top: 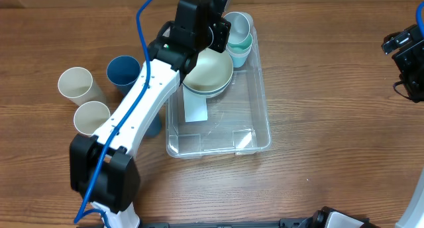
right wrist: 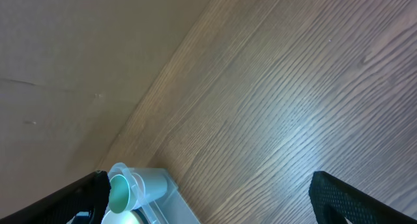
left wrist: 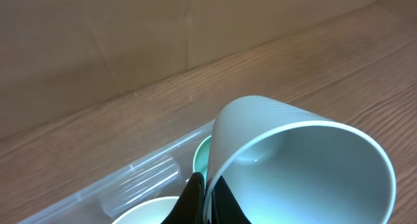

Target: Pack container

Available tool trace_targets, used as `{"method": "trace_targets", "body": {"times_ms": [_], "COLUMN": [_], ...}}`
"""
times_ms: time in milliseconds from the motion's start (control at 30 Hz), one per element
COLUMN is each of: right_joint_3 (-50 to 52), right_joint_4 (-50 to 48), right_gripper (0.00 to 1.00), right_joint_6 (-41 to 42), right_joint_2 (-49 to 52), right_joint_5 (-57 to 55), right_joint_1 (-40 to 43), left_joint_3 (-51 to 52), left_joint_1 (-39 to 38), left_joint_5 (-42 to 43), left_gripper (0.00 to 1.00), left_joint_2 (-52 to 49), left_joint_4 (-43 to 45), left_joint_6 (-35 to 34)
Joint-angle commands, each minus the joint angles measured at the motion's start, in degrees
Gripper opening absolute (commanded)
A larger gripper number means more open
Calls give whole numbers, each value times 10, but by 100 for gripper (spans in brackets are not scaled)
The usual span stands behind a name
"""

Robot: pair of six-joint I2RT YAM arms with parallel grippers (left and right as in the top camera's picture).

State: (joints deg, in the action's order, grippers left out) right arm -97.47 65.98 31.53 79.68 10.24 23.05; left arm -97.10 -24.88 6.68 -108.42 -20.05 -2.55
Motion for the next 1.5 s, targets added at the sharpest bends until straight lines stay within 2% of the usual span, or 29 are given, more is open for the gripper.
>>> {"method": "trace_targets", "body": {"times_ms": [0,133,167,200,267,300,333,433,533,600,633,700,800,933,967,1467], "right_joint_3": [-4,-4,-4,-4,-4,-4,-4,-4,-4,-4,-4,-4,-4,-4,-4,-4], "right_joint_4": [-2,-2,-2,-2,-2,-2,-2,-2,-2,-2,-2,-2,-2,-2,-2,-2], "right_gripper": [100,100,100,100,100,100,100,100,100,100,100,100,100,100,100,100], "right_joint_6": [2,2,2,2,2,2,2,2,2,2,2,2,2,2,2,2], "right_joint_2": [-2,-2,-2,-2,-2,-2,-2,-2,-2,-2,-2,-2,-2,-2,-2,-2], "right_joint_5": [0,0,0,0,0,0,0,0,0,0,0,0,0,0,0,0], "right_joint_1": [-1,-1,-1,-1,-1,-1,-1,-1,-1,-1,-1,-1,-1,-1,-1,-1], "left_joint_3": [-6,-6,-7,-16,-49,-70,-90,-158,-179,-179,-179,-179,-179,-179,-178,-178], "left_joint_1": [-1,-1,-1,0,1,1,2,8,24,44,61,85,110,110,110,110], "left_joint_5": [2,2,3,3,4,3,2,-64,-130,-155,-159,-158,-156,-156,-157,-157], "left_gripper": [4,5,12,33,52,66,68,70,76,80,86,86,91,93,100,100], "left_joint_2": [-44,-76,-71,-62,-32,-14,4,70,129,156,169,179,179,179,179,178], "left_joint_4": [11,18,20,15,-19,-42,-70,-224,-376,-442,-476,-511,-535,-551,-556,-560], "left_joint_6": [0,-14,-25,-38,-65,-65,-65,-65,-69,-70,-69,-70,-112,-114,-114,-114]}}
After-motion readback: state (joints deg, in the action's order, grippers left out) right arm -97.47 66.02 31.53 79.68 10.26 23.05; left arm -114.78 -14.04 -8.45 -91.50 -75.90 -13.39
